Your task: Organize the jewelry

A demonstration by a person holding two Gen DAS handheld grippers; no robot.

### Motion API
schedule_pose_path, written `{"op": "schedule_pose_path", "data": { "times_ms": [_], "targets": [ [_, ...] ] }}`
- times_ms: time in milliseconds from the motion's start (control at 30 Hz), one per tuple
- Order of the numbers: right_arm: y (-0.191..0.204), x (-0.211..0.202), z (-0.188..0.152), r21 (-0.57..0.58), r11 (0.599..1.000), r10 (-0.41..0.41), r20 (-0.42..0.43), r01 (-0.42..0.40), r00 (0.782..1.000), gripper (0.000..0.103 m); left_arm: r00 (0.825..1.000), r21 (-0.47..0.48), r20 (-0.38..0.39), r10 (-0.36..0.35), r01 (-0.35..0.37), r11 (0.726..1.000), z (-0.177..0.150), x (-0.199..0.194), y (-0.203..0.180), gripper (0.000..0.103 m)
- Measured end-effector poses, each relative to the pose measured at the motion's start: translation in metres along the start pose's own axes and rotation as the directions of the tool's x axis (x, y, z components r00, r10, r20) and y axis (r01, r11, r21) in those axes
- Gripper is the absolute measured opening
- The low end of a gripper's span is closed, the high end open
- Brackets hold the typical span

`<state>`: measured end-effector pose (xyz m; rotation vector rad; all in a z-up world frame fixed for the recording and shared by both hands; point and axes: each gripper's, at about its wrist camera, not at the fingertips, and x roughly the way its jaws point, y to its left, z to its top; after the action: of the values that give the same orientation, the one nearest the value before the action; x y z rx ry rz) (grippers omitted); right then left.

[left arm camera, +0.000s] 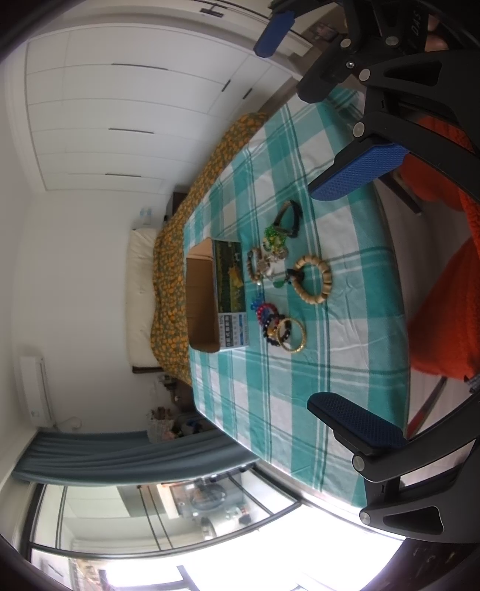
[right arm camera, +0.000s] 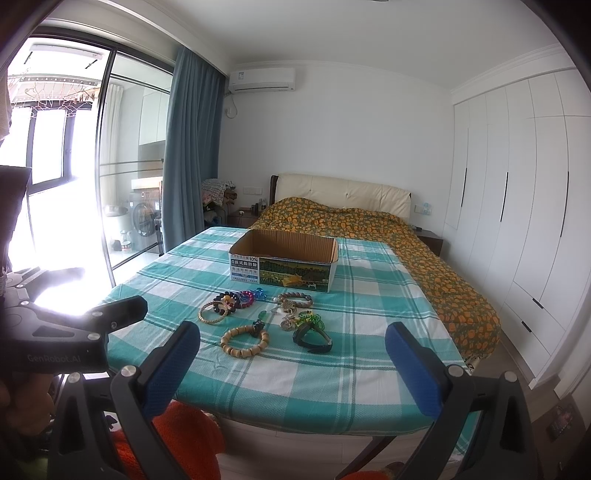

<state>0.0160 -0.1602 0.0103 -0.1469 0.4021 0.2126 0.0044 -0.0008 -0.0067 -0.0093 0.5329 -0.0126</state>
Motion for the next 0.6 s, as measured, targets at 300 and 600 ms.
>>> {"op": "schedule_pose_path", "data": {
  "times_ms": [300,600],
  "targets": [
    [-0.0002,0.0001,-0.0007,0.000,1.000,-0.001,0.001,0.001,1.000,0.102,1.000,0.000,-0.001,0.000,0.000,1.000,0.0006,0.0003,-0.0002,0.103],
    [-0.0004,0.0001,-0.0004,0.000,1.000,0.001,-0.001,-0.001,1.000,0.102,1.000,0.002,-0.007,-0.004,0.004,1.000,0.0001,0.0020,-0.0009,0.103]
  ]
}}
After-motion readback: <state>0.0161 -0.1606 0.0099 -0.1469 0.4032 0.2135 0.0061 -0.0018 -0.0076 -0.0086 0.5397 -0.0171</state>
